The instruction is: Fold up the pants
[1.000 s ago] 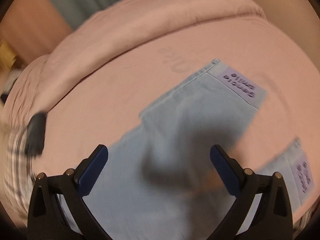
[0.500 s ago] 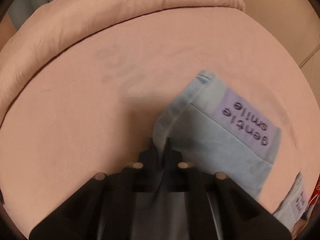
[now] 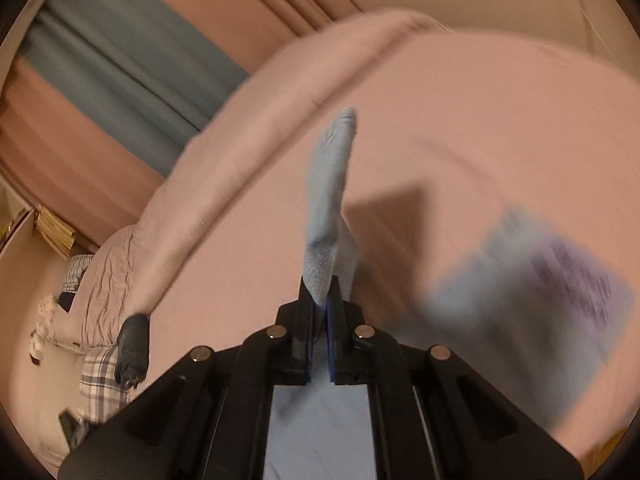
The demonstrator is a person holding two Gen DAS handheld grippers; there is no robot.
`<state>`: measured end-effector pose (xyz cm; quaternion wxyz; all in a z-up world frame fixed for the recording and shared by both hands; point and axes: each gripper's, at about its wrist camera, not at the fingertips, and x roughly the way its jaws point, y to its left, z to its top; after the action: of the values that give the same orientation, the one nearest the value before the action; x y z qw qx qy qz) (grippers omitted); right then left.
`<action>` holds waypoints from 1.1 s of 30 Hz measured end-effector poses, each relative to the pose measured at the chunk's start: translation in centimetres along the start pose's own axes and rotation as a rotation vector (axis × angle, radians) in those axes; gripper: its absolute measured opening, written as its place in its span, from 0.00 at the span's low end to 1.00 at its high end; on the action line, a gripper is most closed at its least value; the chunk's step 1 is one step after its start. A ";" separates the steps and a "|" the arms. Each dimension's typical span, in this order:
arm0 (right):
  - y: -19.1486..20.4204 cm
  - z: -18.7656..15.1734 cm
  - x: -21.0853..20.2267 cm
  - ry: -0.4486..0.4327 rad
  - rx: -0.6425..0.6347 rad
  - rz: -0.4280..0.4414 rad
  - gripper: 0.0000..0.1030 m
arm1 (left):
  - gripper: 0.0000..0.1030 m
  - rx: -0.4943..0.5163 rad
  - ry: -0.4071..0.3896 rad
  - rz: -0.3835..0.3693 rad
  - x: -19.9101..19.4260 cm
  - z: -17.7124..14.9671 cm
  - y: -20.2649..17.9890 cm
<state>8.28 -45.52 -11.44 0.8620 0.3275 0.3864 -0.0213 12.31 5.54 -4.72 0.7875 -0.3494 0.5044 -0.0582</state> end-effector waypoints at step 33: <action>-8.8 -5.5 -2.4 0.181 -0.020 -0.068 0.09 | 0.11 -0.032 0.182 -0.102 -6.0 -14.5 13.6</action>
<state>0.45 -49.80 -17.30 0.8254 0.3063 0.4739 -0.0170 -6.27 11.28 -12.05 0.7288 -0.3806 0.5560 -0.1216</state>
